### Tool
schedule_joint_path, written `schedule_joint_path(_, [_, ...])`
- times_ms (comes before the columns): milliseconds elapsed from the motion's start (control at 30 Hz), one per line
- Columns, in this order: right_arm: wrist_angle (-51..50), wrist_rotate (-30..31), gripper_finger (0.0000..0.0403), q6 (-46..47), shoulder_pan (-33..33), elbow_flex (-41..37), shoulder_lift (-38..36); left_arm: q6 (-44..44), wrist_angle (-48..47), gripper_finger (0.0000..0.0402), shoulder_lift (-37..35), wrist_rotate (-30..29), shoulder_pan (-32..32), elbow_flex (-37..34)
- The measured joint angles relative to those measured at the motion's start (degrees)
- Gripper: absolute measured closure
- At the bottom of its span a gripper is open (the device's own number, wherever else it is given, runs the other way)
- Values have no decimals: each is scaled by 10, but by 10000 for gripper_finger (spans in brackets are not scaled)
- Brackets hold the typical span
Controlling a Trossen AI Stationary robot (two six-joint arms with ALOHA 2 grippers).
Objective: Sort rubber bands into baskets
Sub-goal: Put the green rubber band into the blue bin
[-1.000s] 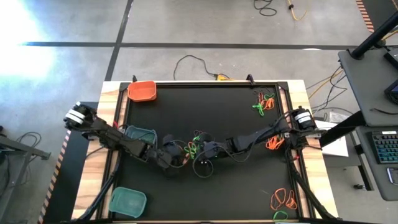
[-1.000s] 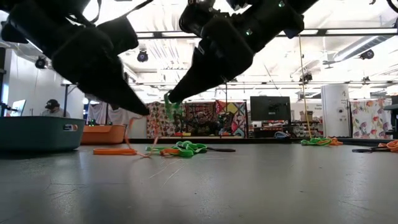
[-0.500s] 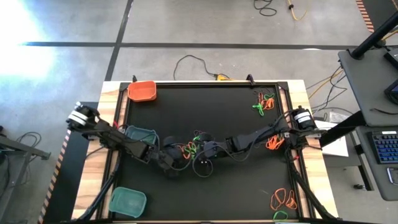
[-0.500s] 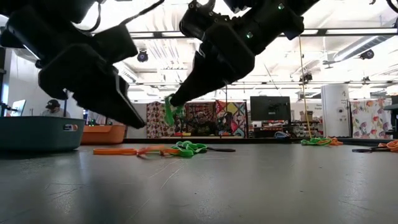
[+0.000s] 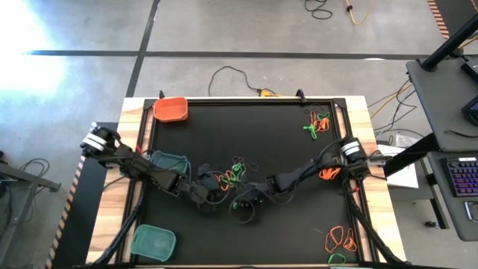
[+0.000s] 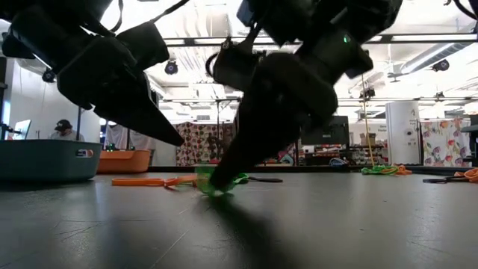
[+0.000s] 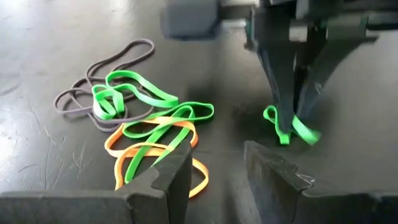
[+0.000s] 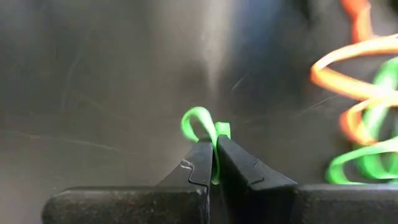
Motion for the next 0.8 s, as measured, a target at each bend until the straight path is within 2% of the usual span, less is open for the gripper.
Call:
schedule_joint_path(100, [-8,3,389,-1,6,16,13,-5,9,268,3,13,0,0])
schedule_joint_path(233, [-18,7,368,-28,14,22,8,-9,77,268,22,38,-5,0])
schedule_joint_path(500, [-65,3,275,-51,15,21,-32,-5,233,268,110,50,-13,4])
schedule_joint_path(800, [-171,0,198,-37,17,21,-54,9,221,268,205,75,-14,84])
